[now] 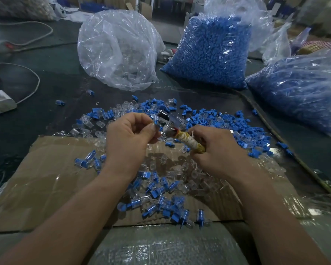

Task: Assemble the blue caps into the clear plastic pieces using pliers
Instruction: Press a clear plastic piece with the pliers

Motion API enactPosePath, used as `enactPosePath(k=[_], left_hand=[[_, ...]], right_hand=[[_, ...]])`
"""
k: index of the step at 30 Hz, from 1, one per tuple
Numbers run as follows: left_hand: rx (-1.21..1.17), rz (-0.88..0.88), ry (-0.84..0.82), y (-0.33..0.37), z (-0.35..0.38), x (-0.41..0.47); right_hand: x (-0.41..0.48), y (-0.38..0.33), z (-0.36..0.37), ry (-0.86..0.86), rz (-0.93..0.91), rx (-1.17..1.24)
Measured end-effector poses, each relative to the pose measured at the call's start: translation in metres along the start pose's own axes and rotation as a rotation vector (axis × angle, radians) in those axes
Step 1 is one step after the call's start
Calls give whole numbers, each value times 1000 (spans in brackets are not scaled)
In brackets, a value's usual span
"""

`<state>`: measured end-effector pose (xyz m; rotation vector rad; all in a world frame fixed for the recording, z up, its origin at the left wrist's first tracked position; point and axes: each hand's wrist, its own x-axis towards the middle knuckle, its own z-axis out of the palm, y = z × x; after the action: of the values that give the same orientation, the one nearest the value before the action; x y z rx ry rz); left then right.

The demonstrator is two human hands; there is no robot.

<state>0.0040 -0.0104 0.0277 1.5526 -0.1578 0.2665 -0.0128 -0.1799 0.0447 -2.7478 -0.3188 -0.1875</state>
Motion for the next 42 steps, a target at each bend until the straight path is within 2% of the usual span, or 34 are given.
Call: enactPosePath(k=[10, 14, 17, 22, 30, 32, 35, 42], left_hand=[[-25, -34, -1, 3, -2, 1], [-51, -116, -54, 6, -12, 7], [-38, -167, -226, 11, -15, 7], [39, -186, -657, 16, -7, -5], [132, -178, -1009, 13, -4, -11], [143, -164, -1053, 13, -4, -12], [114, -158, -963, 14, -3, -11], [54, -151, -440, 15, -3, -7]], right_hand=[[1, 8, 1, 31, -14, 46], [1, 21, -4, 150, 103, 165], [3, 33, -6, 201, 235, 134], [7, 51, -2, 102, 448, -32], [7, 62, -1, 41, 565, -41], [7, 63, -1, 32, 576, -32], [7, 63, -1, 5, 590, -34], [8, 65, 0, -58, 611, -44]])
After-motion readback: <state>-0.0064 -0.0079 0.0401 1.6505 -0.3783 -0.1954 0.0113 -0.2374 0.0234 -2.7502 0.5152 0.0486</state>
